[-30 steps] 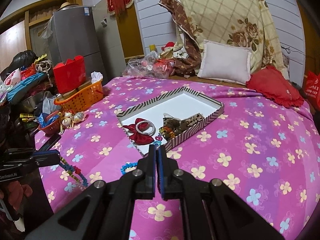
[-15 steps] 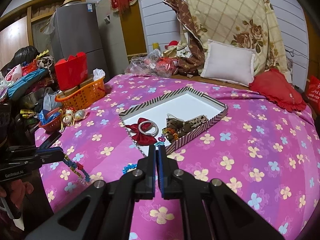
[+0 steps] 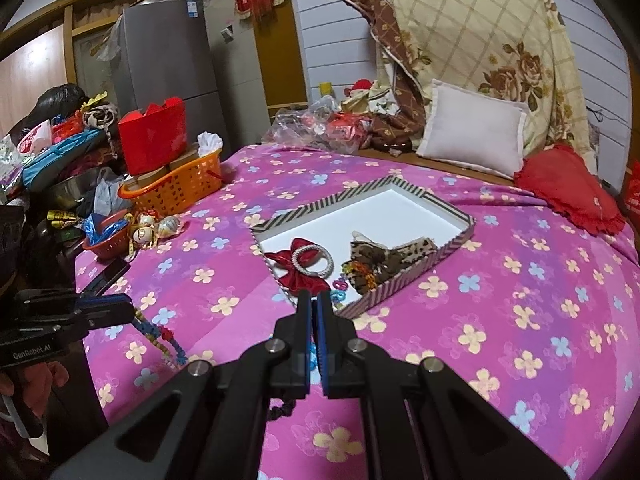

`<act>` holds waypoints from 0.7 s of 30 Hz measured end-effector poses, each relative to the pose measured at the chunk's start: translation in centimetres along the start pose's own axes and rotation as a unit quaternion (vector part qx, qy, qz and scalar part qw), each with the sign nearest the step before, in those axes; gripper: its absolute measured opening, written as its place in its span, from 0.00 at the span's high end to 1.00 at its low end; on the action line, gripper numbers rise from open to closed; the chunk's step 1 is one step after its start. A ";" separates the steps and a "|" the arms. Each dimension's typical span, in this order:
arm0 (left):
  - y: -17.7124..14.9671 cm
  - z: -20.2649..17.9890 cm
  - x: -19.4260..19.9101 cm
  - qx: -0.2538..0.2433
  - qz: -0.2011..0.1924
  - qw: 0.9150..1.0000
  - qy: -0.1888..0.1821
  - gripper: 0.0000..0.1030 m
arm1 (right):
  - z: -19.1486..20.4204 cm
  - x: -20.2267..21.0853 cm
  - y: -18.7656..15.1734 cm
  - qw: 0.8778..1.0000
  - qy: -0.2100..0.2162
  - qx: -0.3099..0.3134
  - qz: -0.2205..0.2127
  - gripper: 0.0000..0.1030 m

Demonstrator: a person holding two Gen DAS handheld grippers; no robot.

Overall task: Organize jewelry
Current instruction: 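Carry the multicolour bracelet with the left gripper while the right carries the pink hair tie into the tray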

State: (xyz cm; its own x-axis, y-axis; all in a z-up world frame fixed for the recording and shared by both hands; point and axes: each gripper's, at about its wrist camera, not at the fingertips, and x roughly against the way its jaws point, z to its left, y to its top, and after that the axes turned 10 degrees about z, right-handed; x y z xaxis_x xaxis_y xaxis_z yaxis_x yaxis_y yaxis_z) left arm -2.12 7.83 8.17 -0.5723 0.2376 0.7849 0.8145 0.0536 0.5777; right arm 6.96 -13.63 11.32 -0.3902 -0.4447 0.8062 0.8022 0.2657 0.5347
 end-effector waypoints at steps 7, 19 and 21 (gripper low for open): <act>0.5 0.7 -0.1 0.006 0.000 1.000 0.023 0.98 | 1.3 -2.8 1.8 1.000 0.022 0.012 0.015 0.97; 1.1 3.1 0.3 0.020 0.001 0.999 0.042 0.98 | 4.2 -5.9 4.4 0.999 0.038 0.027 0.022 0.97; 1.2 3.6 0.4 0.025 -0.001 0.999 0.042 0.98 | 4.5 -6.0 4.7 0.999 0.037 0.031 0.023 0.97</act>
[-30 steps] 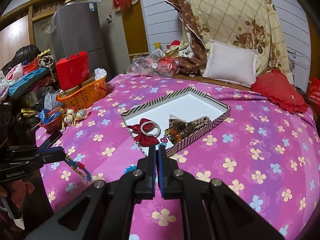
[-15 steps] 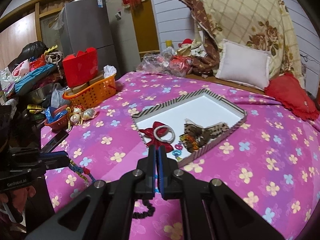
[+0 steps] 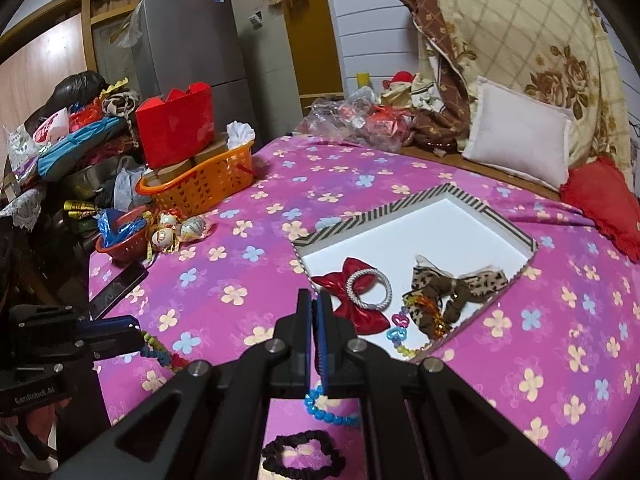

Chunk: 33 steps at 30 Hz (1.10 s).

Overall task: Organize jewelry
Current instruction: 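Carry the multicolour bracelet with the left gripper while the right carries the pink hair tie into the tray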

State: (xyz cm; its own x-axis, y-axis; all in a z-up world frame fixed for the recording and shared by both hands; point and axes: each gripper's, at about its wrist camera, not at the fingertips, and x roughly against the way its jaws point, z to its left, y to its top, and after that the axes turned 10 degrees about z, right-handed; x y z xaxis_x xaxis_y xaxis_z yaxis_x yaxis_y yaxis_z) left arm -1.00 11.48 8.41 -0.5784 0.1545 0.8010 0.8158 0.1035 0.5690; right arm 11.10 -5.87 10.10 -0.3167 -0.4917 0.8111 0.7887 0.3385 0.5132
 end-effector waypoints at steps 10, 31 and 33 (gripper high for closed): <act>1.4 0.3 -0.2 0.001 -0.007 1.000 -0.001 0.98 | -0.2 -0.5 1.5 1.000 -0.006 0.002 0.000 0.97; 11.6 1.5 -5.0 0.006 -0.016 1.000 -0.007 0.98 | -3.6 -3.6 6.1 0.999 -0.030 -0.004 0.015 0.97; 12.6 1.3 -6.0 0.004 -0.014 1.000 -0.012 0.98 | -4.1 -4.2 6.6 0.999 -0.032 -0.004 0.019 0.97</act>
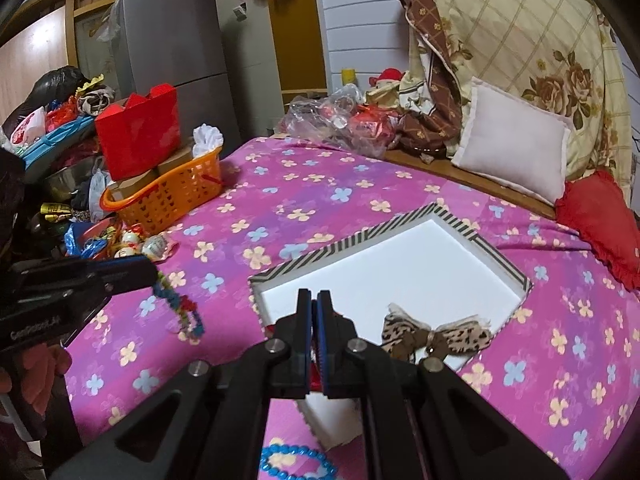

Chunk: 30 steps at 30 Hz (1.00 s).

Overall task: Organize jewelry
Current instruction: 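Carry the multicolour bracelet with the left gripper while the right carries the pink hair tie into the tray, then open both grippers to release the bracelet and hair tie inside the tray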

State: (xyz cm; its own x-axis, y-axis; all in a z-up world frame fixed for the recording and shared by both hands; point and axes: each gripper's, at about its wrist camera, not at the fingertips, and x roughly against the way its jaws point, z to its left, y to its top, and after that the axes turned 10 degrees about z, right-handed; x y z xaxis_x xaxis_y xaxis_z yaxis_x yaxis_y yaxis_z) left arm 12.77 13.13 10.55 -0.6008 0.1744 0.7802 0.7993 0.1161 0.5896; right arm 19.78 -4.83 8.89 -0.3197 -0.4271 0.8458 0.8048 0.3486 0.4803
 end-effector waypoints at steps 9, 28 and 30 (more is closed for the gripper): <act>2.5 -1.5 -5.7 -0.003 0.019 1.000 -0.011 0.98 | -2.0 -3.2 -0.1 1.000 -0.003 -0.013 0.022 0.98; 1.5 -2.6 -15.2 -0.005 0.073 0.997 0.028 0.98 | -8.5 -8.3 -3.7 0.993 -0.047 -0.082 0.071 0.97; 1.4 -2.6 -15.6 -0.007 0.075 0.997 0.036 0.98 | -8.4 -8.7 -3.9 0.993 -0.051 -0.079 0.075 0.97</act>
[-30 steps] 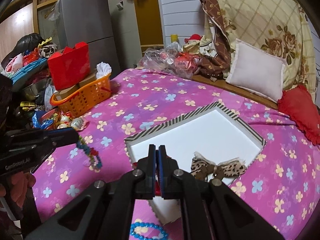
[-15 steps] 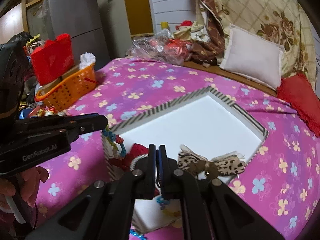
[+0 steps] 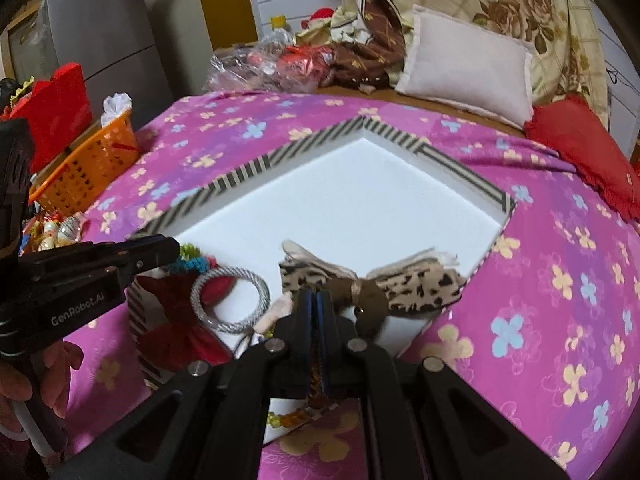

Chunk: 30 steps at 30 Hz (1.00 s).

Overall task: Organize jewelry
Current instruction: 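Open both grippers to release the bracelet and hair tie inside the tray, then move both open grippers back over the black scrunchie and blue bracelet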

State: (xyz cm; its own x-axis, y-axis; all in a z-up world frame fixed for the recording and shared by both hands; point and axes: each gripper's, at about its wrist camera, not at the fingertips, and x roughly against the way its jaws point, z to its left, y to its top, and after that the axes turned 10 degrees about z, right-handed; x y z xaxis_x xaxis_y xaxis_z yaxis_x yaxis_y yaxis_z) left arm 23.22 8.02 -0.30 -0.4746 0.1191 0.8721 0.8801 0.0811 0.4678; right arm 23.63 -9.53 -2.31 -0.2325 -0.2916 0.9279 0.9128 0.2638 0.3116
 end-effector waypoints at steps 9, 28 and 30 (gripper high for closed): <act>-0.3 0.2 -1.0 0.010 0.015 1.000 0.017 0.83 | -0.2 0.4 -1.1 1.000 0.008 -0.014 -0.003 0.60; -6.8 -0.9 8.6 -0.001 -0.043 0.998 0.056 0.67 | 2.4 10.6 -7.4 0.998 -0.012 -0.006 -0.064 0.23; -7.7 -1.0 9.2 0.004 -0.040 0.998 0.051 0.67 | 2.2 11.2 -8.2 0.998 -0.013 -0.014 -0.065 0.21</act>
State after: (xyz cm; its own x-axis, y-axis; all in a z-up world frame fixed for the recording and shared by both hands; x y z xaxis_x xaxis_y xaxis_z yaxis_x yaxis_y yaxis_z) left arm 12.10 7.48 4.31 -0.5388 0.0097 0.8423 0.8392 0.0934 0.5358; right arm 12.82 -12.93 6.00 -0.3580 -0.2978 0.8850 0.8833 0.1992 0.4243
